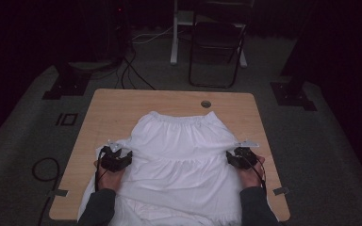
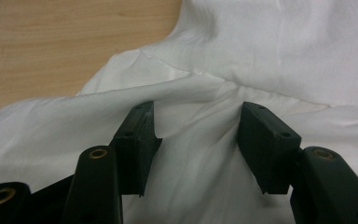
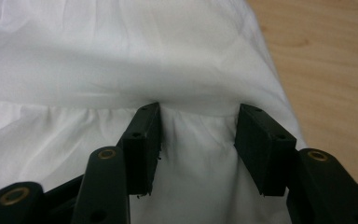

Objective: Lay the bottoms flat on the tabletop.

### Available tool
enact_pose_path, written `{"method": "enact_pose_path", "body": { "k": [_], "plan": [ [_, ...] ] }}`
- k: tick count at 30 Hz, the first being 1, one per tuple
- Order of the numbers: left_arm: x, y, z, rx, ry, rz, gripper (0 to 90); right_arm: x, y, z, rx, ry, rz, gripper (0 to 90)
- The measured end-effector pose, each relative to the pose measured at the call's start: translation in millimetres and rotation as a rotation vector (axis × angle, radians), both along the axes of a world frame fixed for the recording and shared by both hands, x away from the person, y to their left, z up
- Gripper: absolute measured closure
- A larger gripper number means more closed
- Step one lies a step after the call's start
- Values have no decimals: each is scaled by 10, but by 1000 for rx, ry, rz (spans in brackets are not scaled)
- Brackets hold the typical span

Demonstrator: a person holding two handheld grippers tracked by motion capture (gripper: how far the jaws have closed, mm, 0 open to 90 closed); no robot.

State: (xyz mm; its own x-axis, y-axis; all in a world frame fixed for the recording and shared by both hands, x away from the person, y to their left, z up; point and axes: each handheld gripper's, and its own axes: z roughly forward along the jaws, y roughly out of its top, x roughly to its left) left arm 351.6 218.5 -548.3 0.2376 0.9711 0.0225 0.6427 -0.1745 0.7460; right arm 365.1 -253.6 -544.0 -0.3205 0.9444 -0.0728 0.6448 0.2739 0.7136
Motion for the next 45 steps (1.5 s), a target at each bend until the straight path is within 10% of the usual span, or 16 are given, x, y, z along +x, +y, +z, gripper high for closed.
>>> {"method": "enact_pose_path", "body": {
  "k": [16, 25, 29, 37, 45],
  "plan": [
    [593, -37, 49, 10, 34, 106, 471, 751, 142, 26, -5, 7, -54, 499],
    [805, -74, 151, 15, 145, 121, 475, 1048, 211, 102, -19, 89, -94, 486],
    [715, -70, 216, 22, 201, 50, 475, 963, 216, 122, -42, 96, -91, 473],
    [124, 222, 552, -86, 96, 11, 471, 423, 96, 311, -26, 16, -14, 458],
    [-478, 491, 692, -6, 41, 7, 457, -284, 10, 283, -28, -7, 66, 449]
  ]
}}
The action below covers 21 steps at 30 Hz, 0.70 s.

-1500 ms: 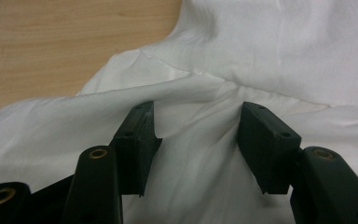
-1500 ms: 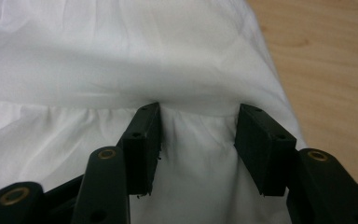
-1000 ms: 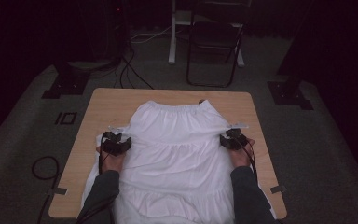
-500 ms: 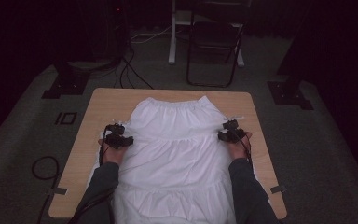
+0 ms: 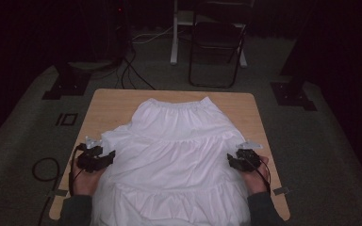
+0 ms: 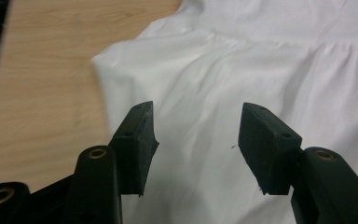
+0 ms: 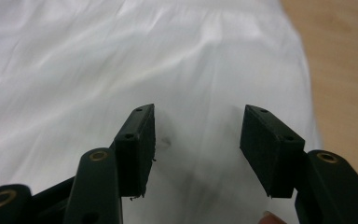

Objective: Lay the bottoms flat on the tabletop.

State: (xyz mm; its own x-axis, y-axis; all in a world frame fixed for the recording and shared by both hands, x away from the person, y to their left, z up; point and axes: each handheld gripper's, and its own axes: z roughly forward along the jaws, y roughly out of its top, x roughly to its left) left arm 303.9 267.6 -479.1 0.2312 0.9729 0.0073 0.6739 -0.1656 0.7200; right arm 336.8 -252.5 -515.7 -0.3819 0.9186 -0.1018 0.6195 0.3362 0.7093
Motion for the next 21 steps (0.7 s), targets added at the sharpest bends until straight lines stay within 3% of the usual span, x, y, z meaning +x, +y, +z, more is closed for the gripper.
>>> {"method": "enact_pose_path", "body": {
  "k": [4, 9, 14, 17, 19, 20, 21],
  "plan": [
    [-251, 75, -72, 46, 8, 23, 445, -311, -53, -69, 3, -1, 5, 446],
    [-527, 59, -241, 60, 29, 37, 402, -592, -83, -176, -24, 22, 15, 440],
    [-680, -4, -414, 80, 53, 41, 373, -709, -83, -255, -16, 20, 1, 429],
    [-729, 14, -477, 121, 54, 68, 383, -694, -96, -287, 6, 19, -6, 419],
    [-753, 70, -494, 119, 61, 79, 431, -689, -98, -288, 8, 19, -7, 419],
    [-767, 126, -491, 115, 62, 91, 643, -688, -105, -295, 15, 15, -5, 422],
    [-767, 126, -491, 115, 62, 91, 707, -688, -105, -295, 15, 15, -5, 422]
  ]
}}
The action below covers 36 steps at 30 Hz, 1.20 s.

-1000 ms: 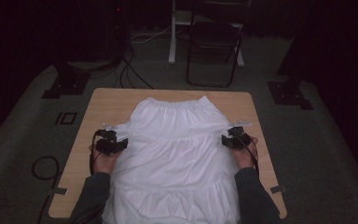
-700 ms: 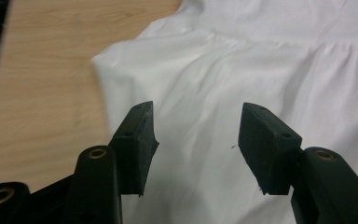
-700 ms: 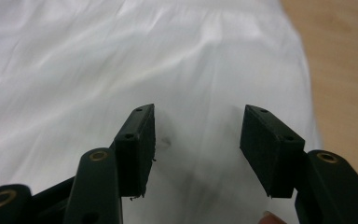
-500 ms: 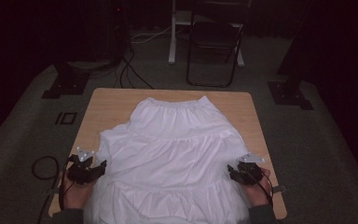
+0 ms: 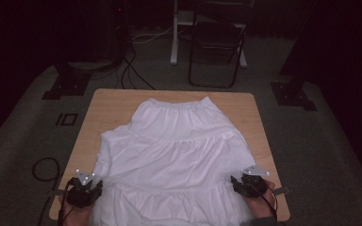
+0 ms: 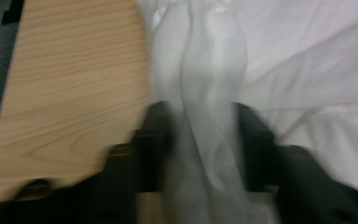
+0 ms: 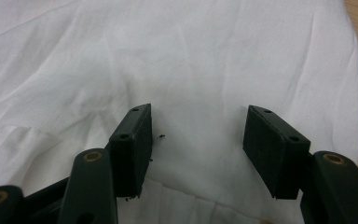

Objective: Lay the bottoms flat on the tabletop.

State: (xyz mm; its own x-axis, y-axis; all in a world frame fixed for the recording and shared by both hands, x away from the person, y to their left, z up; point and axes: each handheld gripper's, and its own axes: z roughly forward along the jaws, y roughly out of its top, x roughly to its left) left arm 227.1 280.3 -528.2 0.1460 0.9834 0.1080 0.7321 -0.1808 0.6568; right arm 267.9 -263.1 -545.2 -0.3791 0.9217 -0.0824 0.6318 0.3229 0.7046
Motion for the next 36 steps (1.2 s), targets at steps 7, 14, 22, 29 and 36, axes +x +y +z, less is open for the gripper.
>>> {"method": "enact_pose_path", "body": {
  "k": [7, 14, 22, 29, 36],
  "plan": [
    [-74, 406, 43, 29, -3, 126, 807, 7, -23, -7, 20, 2, -7, 442],
    [-149, 719, 24, 41, -1, 264, 712, 16, -38, -12, 30, 3, -9, 443],
    [-105, 541, 301, 30, -126, 184, 523, 18, -43, -14, 34, 3, -9, 443],
    [125, 227, 358, 14, -147, 74, 509, -5, -27, -4, 6, -7, -10, 448],
    [466, -61, 137, 9, -120, -16, 483, -141, -214, 198, 33, -90, -84, 477]
  ]
}}
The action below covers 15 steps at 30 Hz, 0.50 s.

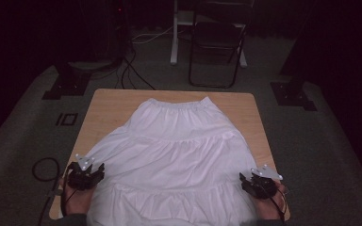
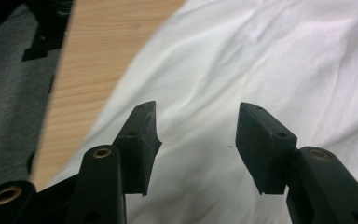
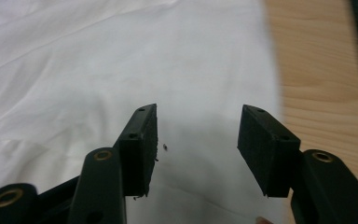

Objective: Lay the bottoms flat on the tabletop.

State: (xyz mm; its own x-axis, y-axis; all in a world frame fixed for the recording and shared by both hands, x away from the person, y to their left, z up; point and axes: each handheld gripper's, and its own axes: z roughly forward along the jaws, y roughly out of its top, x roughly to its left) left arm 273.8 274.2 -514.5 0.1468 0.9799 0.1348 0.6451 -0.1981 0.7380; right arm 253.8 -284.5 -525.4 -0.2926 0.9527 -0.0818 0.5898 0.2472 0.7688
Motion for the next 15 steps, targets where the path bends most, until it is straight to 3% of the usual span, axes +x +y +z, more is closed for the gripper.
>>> {"method": "enact_pose_path", "body": {
  "k": [4, 6, 8, 10, 15],
  "plan": [
    [116, -57, -108, -9, 21, -10, 481, -108, -205, 72, 10, -22, -83, 547],
    [132, -56, -144, -13, 30, -8, 481, -150, -304, 81, 6, -15, -108, 636],
    [133, -43, -175, -13, 38, -4, 481, -182, -379, 71, 4, 2, -118, 669],
    [120, -19, -203, -11, 44, -1, 482, -207, -423, 42, -10, 19, -123, 669],
    [64, 71, -266, -13, 53, 11, 481, -261, -459, -38, 5, 71, -122, 556]
  ]
}}
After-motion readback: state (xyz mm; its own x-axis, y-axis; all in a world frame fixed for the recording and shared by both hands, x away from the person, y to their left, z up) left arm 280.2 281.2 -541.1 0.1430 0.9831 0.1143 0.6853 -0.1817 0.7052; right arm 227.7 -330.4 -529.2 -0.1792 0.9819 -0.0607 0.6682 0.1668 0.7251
